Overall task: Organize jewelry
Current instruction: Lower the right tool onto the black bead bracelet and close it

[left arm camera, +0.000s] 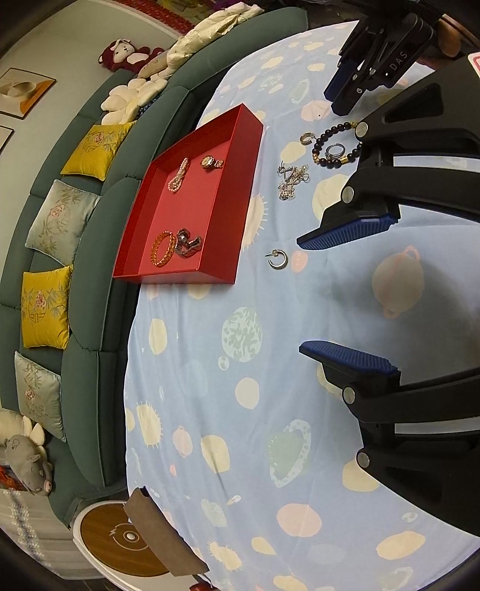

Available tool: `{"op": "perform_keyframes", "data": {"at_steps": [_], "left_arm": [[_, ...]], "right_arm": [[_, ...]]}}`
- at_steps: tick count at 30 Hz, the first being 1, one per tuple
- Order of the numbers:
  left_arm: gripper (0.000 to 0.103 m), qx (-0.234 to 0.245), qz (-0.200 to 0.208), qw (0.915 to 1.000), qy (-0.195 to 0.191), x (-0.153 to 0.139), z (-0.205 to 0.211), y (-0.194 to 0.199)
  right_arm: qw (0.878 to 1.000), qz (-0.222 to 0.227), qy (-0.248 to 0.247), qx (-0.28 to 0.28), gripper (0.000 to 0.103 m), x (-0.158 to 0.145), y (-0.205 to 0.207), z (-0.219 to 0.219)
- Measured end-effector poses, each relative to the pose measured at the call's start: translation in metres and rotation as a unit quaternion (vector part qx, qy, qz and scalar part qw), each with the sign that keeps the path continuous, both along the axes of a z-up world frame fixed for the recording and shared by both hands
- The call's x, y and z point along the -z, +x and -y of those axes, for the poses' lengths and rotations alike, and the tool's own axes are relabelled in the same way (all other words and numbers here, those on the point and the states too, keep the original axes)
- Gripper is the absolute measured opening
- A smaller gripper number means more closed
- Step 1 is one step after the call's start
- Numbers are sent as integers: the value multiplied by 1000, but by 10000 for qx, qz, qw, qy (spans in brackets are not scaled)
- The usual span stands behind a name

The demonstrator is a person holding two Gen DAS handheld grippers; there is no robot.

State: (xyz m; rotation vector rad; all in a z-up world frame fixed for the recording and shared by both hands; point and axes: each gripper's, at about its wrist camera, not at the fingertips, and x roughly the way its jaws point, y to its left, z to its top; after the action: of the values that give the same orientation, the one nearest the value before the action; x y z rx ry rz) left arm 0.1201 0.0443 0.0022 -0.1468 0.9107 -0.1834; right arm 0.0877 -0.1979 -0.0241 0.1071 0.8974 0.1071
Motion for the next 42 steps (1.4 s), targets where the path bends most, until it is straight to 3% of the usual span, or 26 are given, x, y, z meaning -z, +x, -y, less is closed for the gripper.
{"op": "perform_keyframes", "data": {"at_steps": [10,16,18,24,42], "left_arm": [[49,18,-126,9999,-51,8,-1,7],[49,26,-179,9997,-136,10,-1,10],[49,38,-196,9997,-143,11,0,11],[49,63,-238,9996,-123,14,3,13],[49,286,-270,9992,-57,23,28,17]], "right_arm": [[9996,-187,-174,-139,30,20,13,-11],[9989,-150,-380,-210,20,25,15,-15],[9988,-122,-429,-194,8,25,16,-14],[9988,-80,-453,-182,7,23,15,-14],[9969,678,252,-295,7,-38,-9,0]]}}
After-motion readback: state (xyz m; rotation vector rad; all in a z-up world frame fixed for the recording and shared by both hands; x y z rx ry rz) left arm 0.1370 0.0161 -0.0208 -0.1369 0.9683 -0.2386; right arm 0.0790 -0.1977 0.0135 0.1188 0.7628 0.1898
